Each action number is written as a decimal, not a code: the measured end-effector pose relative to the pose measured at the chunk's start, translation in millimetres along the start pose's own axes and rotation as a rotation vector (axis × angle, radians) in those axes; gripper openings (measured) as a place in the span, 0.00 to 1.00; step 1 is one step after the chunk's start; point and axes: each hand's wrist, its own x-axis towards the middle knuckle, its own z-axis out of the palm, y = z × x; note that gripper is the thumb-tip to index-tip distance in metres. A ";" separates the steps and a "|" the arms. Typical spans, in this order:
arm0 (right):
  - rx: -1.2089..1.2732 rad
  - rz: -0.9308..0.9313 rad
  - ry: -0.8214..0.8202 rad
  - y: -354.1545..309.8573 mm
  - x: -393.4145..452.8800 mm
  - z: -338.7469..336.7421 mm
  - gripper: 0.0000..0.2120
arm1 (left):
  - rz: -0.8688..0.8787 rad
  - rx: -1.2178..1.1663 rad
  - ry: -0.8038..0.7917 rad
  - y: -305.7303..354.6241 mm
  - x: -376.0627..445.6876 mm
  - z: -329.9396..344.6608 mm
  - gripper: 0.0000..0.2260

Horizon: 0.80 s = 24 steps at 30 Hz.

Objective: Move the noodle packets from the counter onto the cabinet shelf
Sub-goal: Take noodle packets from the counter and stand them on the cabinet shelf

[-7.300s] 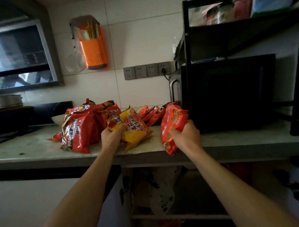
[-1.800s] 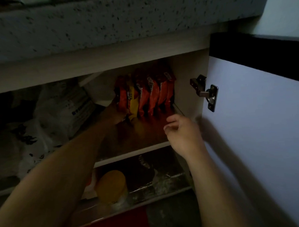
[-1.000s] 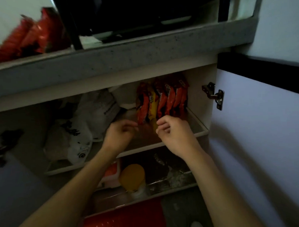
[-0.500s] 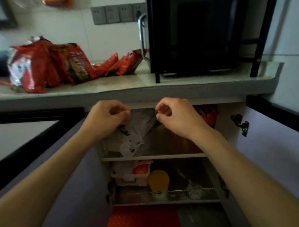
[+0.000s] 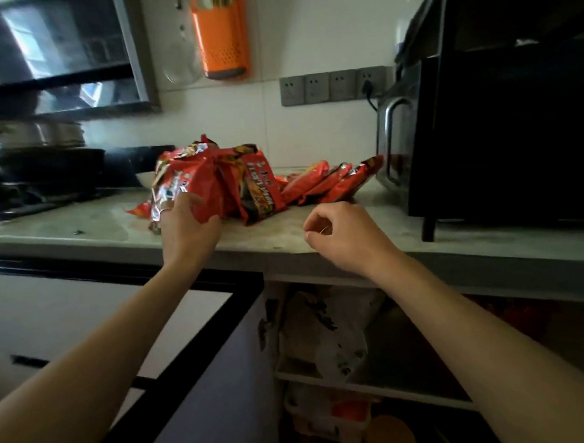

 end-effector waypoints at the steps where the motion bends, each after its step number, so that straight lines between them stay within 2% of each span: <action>1: 0.002 -0.008 -0.002 -3.2 10.2 5.3 0.02 | -0.033 0.014 0.009 -7.3 10.0 3.3 0.21; 5: -0.011 -0.031 -0.034 -13.7 43.8 31.2 0.03 | -0.108 0.120 -0.029 -31.0 41.0 15.2 0.42; 8: -0.020 -0.033 -0.034 -17.3 63.9 48.8 0.04 | -0.185 0.128 -0.001 -39.9 52.2 25.6 0.51; 10: -0.017 -0.009 -0.023 -18.7 76.3 58.7 0.05 | -0.188 0.181 0.029 -42.8 57.2 31.6 0.51; 14: -0.080 0.068 -0.001 -17.8 104.7 79.8 0.07 | -0.176 0.206 0.052 -46.8 62.7 38.8 0.44; 17: -0.065 0.195 0.010 -15.7 128.6 99.9 0.18 | -0.157 0.209 0.062 -50.6 59.5 39.3 0.42; 24: -0.088 0.373 0.007 -23.5 179.7 132.7 0.56 | -0.080 0.161 0.105 -57.5 64.6 38.2 0.38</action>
